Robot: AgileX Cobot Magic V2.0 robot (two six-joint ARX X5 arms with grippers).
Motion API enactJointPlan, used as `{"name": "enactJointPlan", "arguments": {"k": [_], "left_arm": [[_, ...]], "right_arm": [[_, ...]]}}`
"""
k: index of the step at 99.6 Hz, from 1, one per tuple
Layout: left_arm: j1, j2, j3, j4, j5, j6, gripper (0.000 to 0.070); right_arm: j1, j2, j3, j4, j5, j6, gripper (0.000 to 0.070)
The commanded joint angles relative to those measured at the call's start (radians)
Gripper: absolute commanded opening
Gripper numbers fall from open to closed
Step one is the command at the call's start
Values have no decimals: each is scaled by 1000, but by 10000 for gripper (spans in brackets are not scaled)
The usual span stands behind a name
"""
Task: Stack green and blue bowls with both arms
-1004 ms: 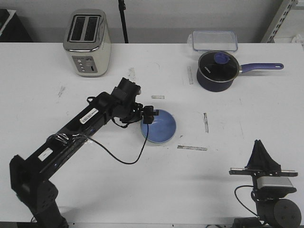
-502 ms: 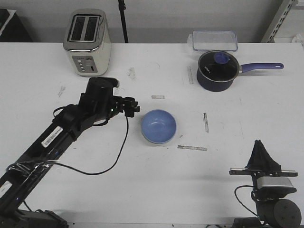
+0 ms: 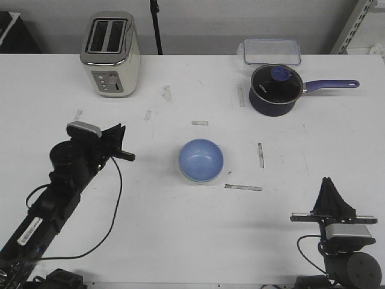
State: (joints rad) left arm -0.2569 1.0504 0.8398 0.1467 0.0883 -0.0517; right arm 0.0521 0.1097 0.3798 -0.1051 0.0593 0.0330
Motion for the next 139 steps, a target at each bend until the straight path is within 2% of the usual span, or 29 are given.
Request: {"name": "enactJointPlan", "arguments": {"k": [1, 44, 57, 67, 89, 139], "left_arm": [[24, -31, -48, 56, 1, 68, 0], [161, -366, -384, 114, -4, 66, 1], [175, -517, -514, 170, -21, 62, 1], [174, -652, -586, 152, -31, 62, 1], [174, -861, -602, -15, -44, 63, 1], [174, -974, -601, -19, -44, 63, 1]], "right_arm": [[1, -5, 5, 8, 0, -4, 10], [1, -5, 5, 8, 0, -4, 10], [1, -5, 5, 8, 0, -4, 10], [1, -5, 5, 8, 0, -4, 10], [1, -5, 5, 8, 0, -4, 10], [1, -5, 5, 8, 0, -4, 9]]}}
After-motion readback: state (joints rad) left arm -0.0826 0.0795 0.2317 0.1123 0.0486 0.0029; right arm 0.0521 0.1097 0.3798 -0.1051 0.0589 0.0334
